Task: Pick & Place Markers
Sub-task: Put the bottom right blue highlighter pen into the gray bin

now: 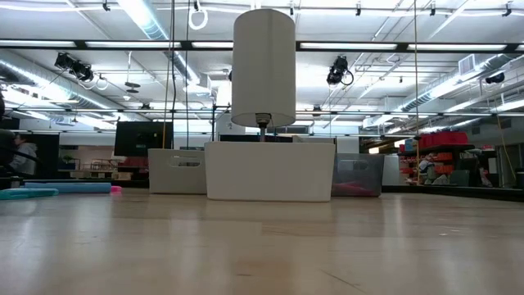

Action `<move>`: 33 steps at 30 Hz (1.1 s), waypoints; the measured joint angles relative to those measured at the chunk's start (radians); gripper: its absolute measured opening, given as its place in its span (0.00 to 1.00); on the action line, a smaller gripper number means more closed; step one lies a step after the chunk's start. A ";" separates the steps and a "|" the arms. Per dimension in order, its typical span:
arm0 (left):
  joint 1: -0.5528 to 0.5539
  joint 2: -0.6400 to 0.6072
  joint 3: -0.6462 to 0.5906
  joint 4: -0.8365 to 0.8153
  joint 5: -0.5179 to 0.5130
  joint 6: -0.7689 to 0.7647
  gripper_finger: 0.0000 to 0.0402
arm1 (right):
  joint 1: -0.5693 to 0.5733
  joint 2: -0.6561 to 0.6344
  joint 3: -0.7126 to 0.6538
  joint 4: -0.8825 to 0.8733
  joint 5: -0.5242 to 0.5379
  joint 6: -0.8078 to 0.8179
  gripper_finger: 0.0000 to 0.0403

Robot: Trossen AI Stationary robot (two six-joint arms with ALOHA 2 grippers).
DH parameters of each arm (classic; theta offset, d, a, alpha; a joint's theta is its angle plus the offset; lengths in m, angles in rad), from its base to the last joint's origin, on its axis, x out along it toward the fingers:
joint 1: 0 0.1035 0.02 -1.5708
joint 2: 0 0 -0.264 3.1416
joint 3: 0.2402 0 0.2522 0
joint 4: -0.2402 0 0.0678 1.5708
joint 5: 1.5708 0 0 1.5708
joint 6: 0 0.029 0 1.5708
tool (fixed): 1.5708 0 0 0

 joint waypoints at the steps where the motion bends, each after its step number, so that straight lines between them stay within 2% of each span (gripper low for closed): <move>1: -0.021 -0.007 0.000 0.017 -0.006 0.000 0.67 | 0.013 -0.001 0.000 0.002 0.000 -0.007 0.54; 3: -0.061 -0.015 0.000 0.068 -0.026 0.007 0.67 | 0.049 -0.002 0.000 0.007 0.029 -0.027 0.54; 7: -0.127 -0.019 0.000 0.091 -0.101 0.006 0.67 | 0.135 -0.001 0.004 0.001 0.196 -0.024 0.54; 12: -0.174 -0.018 0.000 0.086 -0.207 -0.015 0.67 | 0.246 0.022 0.110 -0.185 0.417 0.063 0.50; 15: -0.183 -0.018 0.000 0.085 -0.224 -0.033 0.67 | 0.297 0.059 0.198 -0.304 0.487 0.125 0.47; 18: -0.185 -0.018 0.000 0.084 -0.211 -0.047 0.67 | 0.339 0.095 0.280 -0.389 0.514 0.153 0.45; 23: -0.185 -0.018 -0.001 0.074 -0.198 -0.079 0.67 | 0.387 0.165 0.400 -0.534 0.501 0.202 0.45; 26: -0.185 -0.018 -0.001 0.064 -0.194 -0.091 0.67 | 0.402 0.209 0.481 -0.673 0.456 0.299 0.45; 29: -0.185 -0.018 -0.001 0.045 -0.194 -0.102 0.67 | 0.410 0.258 0.560 -0.852 0.362 0.443 0.46; 33: -0.185 -0.018 -0.001 0.040 -0.194 -0.109 0.67 | 0.410 0.308 0.613 -1.020 0.171 0.632 0.49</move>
